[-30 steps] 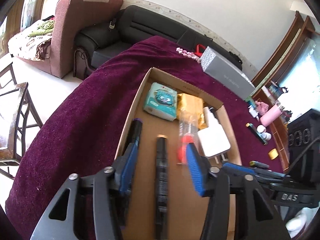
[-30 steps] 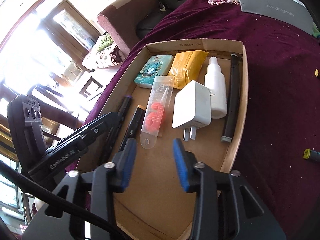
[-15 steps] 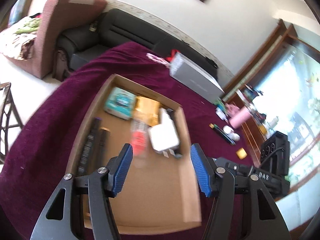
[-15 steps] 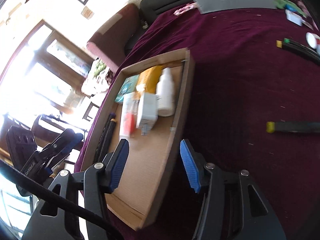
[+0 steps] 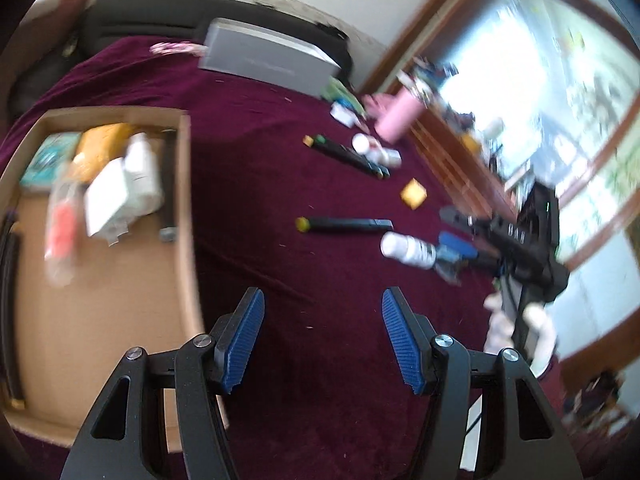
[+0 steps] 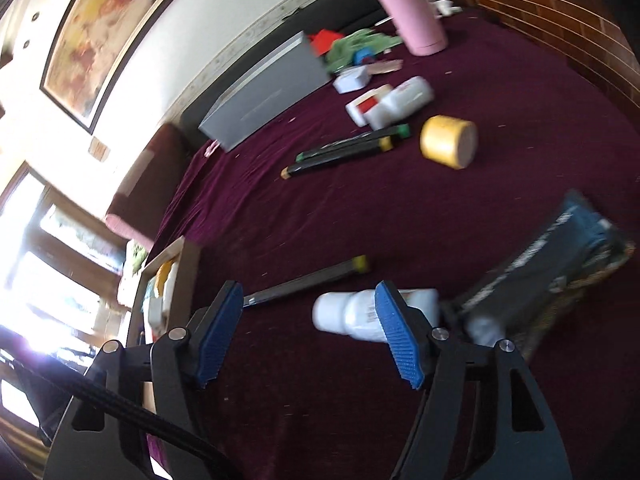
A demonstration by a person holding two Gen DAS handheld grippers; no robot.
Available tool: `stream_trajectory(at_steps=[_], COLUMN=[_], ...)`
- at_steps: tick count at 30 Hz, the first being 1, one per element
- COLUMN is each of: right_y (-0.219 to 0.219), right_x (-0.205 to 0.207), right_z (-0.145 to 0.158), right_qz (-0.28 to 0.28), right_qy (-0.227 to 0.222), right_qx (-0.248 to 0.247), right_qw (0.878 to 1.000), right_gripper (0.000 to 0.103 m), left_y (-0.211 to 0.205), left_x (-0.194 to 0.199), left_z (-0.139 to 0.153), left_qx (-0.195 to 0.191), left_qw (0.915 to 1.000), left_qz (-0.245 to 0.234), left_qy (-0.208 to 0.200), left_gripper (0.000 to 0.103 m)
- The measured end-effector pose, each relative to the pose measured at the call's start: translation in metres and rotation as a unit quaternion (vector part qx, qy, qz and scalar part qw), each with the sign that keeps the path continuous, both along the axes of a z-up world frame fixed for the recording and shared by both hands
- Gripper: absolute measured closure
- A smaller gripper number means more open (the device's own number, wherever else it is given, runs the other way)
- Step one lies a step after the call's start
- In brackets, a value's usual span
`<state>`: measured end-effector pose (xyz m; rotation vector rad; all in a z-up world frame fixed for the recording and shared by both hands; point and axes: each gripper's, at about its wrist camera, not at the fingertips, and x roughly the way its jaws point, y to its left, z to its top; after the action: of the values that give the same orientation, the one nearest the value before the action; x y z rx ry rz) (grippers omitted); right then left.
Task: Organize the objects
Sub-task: 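Return to the pile and grasp a yellow-capped black marker with the left gripper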
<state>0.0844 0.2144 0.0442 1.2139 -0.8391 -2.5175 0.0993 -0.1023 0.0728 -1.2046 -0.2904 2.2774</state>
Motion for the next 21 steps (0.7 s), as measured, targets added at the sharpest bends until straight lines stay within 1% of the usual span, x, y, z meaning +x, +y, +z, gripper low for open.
stream_trajectory(at_steps=[2, 4, 6, 8, 9, 12, 14, 16, 18, 19, 20, 21], right_y=[0.014, 0.017, 0.018, 0.017, 0.018, 0.024, 0.027, 0.029, 0.03, 0.03, 0.031, 0.032], right_x=[-0.001, -0.003, -0.008, -0.015, -0.015, -0.011, -0.007, -0.006, -0.007, -0.006, -0.005, -0.004], right_z=[-0.004, -0.009, -0.015, -0.02, -0.022, -0.024, -0.025, -0.028, -0.032, -0.031, -0.031, -0.031], right_qz=[-0.01, -0.015, -0.016, -0.015, -0.014, -0.01, -0.008, -0.006, -0.001, 0.0, 0.001, 0.002], right_qy=[0.002, 0.007, 0.017, 0.034, 0.043, 0.062, 0.07, 0.07, 0.066, 0.069, 0.072, 0.074], right_qx=[-0.001, -0.005, -0.014, -0.025, -0.028, -0.039, -0.048, -0.058, -0.067, -0.071, -0.077, -0.084], right_qw=[1.0, 1.0, 1.0, 0.999, 0.999, 0.997, 0.996, 0.996, 0.996, 0.995, 0.994, 0.994], right_gripper=[0.035, 0.035, 0.035, 0.035, 0.035, 0.035, 0.034, 0.031, 0.03, 0.029, 0.028, 0.028], left_y=[0.022, 0.046, 0.067, 0.088, 0.1, 0.125, 0.141, 0.15, 0.16, 0.162, 0.161, 0.16], left_x=[0.0, -0.009, -0.016, -0.027, -0.035, -0.053, -0.073, -0.086, -0.093, -0.095, -0.094, -0.093], left_z=[0.003, 0.006, 0.008, 0.004, 0.0, -0.012, -0.027, -0.04, -0.055, -0.061, -0.059, -0.06], left_qx=[-0.036, -0.073, -0.093, -0.12, -0.141, -0.182, -0.203, -0.223, -0.254, -0.259, -0.241, -0.234], left_qw=[0.9991, 0.9962, 0.9928, 0.9879, 0.9837, 0.9737, 0.9684, 0.9628, 0.9544, 0.9528, 0.9575, 0.9592], left_qz=[-0.017, -0.035, -0.06, -0.079, -0.091, -0.112, -0.125, -0.135, -0.143, -0.149, -0.148, -0.154], left_qy=[0.017, 0.032, 0.046, 0.059, 0.065, 0.079, 0.074, 0.07, 0.065, 0.056, 0.055, 0.037], left_gripper=[0.048, 0.048, 0.048, 0.048, 0.048, 0.048, 0.048, 0.048, 0.048, 0.051, 0.059, 0.064])
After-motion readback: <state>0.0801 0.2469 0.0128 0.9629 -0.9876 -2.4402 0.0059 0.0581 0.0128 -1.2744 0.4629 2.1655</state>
